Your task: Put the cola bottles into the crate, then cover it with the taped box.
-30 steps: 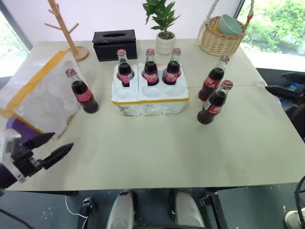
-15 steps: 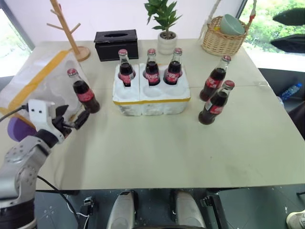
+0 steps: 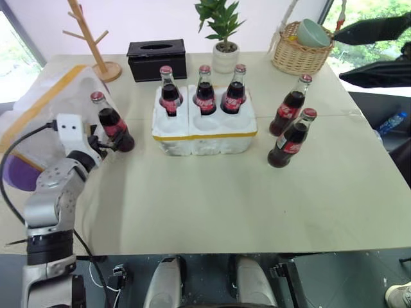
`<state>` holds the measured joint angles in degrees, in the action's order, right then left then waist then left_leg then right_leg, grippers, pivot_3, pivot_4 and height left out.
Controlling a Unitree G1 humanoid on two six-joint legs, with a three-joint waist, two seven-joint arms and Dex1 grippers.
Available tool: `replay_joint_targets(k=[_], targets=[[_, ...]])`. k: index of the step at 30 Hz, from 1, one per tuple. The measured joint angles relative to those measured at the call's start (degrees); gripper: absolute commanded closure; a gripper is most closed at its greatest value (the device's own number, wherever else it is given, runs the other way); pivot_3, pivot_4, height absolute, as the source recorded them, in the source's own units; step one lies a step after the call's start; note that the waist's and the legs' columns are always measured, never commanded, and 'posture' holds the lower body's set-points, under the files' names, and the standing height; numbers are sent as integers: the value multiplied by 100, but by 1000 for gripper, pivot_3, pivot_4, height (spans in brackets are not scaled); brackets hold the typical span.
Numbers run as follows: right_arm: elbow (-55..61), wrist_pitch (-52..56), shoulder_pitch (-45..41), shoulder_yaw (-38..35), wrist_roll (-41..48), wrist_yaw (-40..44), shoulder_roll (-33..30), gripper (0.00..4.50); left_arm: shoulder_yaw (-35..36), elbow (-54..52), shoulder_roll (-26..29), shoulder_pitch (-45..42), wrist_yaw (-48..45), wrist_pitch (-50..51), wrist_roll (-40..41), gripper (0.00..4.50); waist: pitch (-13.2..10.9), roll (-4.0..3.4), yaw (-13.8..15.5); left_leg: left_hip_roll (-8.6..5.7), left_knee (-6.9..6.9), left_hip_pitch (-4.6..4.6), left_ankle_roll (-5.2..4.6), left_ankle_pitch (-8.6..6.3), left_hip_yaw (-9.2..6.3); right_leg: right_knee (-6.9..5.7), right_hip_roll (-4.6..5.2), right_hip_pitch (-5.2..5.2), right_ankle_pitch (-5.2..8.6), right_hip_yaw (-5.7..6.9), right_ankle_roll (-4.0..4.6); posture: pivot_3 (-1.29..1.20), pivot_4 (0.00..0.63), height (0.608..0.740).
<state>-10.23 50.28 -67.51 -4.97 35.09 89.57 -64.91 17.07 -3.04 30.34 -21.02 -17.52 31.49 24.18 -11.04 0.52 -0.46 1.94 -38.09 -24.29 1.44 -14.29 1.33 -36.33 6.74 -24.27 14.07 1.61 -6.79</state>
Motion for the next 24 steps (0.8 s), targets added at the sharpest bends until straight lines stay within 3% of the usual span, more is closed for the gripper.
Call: replay_joint_targets(k=[9,12,14,20,24], targets=[[102,33,186,-7,126,-215,105,0,-355,870,-116,-612,-164,-490,-466,59,0,1,-1,-1,-1,-2,0,0,0,1,0,-1,-2,0,-3,0,150,736],[76,-67,186,-7,121,-307,106,0,-382,963,-142,-637,-155,-568,-553,847,-1,1,2,-1,-1,-2,0,0,0,1,0,-1,-2,0,-3,0,150,736],[37,-84,187,-7,120,-347,106,0,-367,962,-143,-644,-167,-583,-566,1752,0,1,19,-1,-1,-2,0,0,0,0,0,-1,-2,0,-3,0,150,736],[-14,-185,272,-7,120,-389,105,0,-351,862,-63,-633,-316,-403,-512,1804,-1,1,21,-1,-2,-3,0,0,-1,0,0,-1,-2,0,-4,0,150,736],[4,-230,541,-15,119,-386,81,0,-269,347,368,-600,-1052,496,246,1804,-13,23,5,0,-2,-15,1,1,-4,1,0,-10,-2,2,-4,0,150,736]])
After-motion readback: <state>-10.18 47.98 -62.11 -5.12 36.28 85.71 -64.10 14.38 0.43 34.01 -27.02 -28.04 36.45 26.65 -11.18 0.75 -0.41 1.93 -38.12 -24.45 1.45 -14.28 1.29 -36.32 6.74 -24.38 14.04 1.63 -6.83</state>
